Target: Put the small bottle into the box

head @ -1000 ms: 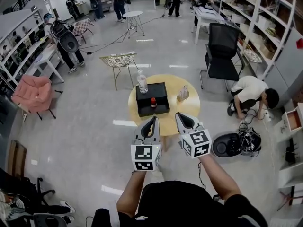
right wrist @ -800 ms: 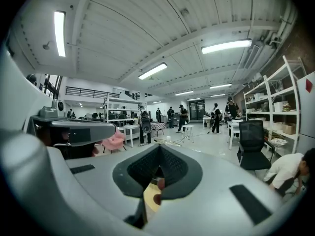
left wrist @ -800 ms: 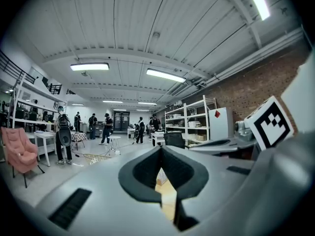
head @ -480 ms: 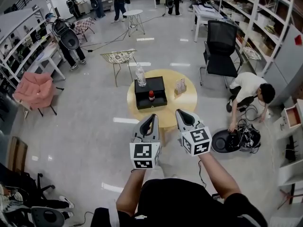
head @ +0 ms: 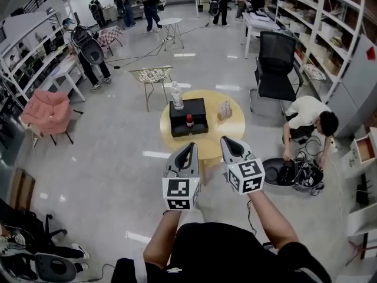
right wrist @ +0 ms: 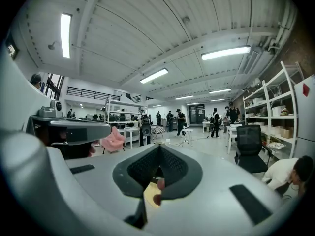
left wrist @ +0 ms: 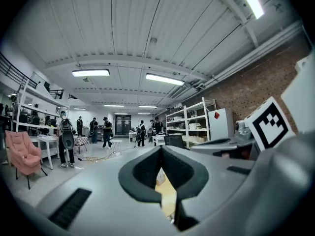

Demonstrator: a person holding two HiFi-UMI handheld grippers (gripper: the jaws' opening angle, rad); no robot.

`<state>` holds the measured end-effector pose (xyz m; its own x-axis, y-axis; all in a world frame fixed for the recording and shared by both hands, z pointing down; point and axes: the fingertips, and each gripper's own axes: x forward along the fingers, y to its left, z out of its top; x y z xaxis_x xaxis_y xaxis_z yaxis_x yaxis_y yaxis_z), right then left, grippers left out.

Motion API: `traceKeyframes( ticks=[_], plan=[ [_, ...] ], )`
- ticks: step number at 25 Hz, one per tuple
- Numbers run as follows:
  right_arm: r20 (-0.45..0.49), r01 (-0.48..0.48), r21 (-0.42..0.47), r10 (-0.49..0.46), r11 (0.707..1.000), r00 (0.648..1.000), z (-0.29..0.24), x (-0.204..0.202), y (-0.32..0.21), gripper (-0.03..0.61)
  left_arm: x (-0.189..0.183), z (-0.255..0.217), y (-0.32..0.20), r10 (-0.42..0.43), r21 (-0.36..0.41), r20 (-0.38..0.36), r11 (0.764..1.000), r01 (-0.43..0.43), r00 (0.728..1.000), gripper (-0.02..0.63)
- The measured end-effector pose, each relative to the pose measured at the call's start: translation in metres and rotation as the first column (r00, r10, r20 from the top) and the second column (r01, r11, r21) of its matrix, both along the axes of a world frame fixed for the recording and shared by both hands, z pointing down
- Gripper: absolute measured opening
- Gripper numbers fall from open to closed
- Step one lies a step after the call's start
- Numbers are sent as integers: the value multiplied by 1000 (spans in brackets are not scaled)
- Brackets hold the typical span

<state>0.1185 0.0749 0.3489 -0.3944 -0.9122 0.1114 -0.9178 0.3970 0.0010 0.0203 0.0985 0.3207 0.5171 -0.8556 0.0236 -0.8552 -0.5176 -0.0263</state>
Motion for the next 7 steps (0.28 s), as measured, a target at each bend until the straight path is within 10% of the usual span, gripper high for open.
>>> traceKeyframes(
  ticks=[7],
  plan=[
    [2, 7, 9, -7, 1000, 1000, -3, 2, 3, -2, 1, -7, 5, -8, 13, -13, 1000, 8, 1000, 11]
  ],
)
